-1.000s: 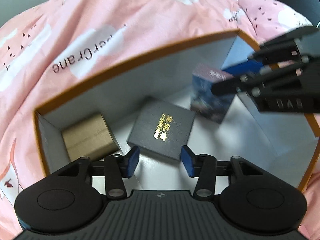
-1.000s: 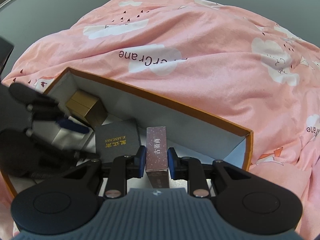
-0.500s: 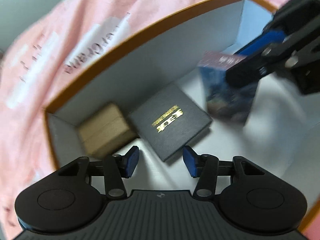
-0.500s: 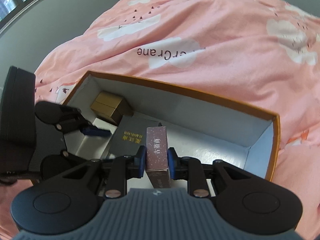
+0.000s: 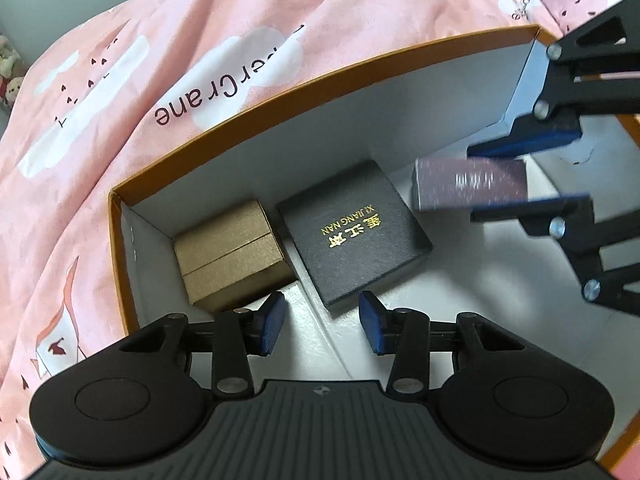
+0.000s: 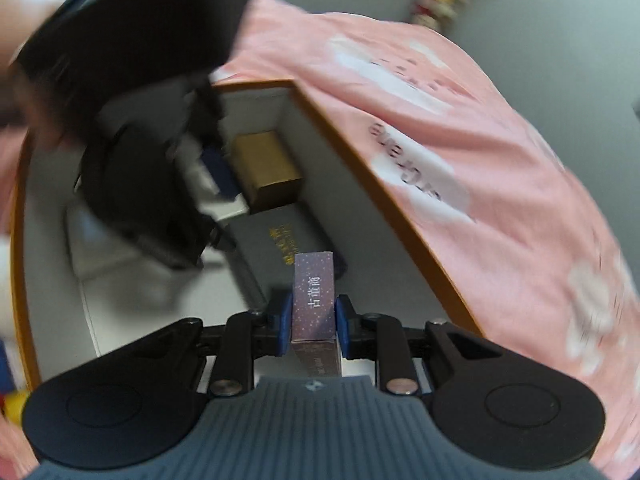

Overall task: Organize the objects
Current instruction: 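Lower the card deck box into the shoebox beside the grey box and open the right tool, then grasp the pink flat case with the right tool while the left tool reaches the pink pouch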

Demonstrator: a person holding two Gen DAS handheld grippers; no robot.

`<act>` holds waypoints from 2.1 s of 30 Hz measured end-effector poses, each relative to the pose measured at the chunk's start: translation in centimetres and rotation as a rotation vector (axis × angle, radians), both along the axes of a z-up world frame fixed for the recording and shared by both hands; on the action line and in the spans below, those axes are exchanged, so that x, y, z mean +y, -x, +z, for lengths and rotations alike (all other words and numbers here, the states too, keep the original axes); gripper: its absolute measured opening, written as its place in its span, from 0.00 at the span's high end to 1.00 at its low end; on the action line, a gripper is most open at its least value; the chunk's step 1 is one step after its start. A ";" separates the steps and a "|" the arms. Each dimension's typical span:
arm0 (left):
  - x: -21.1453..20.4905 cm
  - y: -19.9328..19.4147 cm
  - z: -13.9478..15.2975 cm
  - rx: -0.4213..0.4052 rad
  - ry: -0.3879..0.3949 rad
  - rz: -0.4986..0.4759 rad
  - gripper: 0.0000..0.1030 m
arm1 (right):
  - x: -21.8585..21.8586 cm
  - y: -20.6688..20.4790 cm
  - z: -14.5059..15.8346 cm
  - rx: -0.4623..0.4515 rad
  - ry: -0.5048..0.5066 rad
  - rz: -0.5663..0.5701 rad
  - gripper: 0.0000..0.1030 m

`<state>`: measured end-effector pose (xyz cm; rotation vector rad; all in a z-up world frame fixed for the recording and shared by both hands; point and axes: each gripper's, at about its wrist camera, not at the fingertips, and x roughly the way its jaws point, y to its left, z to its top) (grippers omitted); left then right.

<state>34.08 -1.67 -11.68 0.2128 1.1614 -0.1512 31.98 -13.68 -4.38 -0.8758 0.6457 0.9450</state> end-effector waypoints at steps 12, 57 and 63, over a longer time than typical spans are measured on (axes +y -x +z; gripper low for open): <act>-1.9 2.4 0.9 -0.023 0.064 0.009 0.50 | -0.1 3.3 -2.3 -0.057 0.283 0.299 0.72; 3.4 6.8 5.1 -0.127 0.114 0.004 0.50 | -1.4 -2.6 -3.5 0.239 0.097 -0.234 0.63; 3.2 11.9 8.8 -0.214 0.172 0.023 0.46 | -2.5 -0.6 0.2 0.176 -0.033 -0.315 0.63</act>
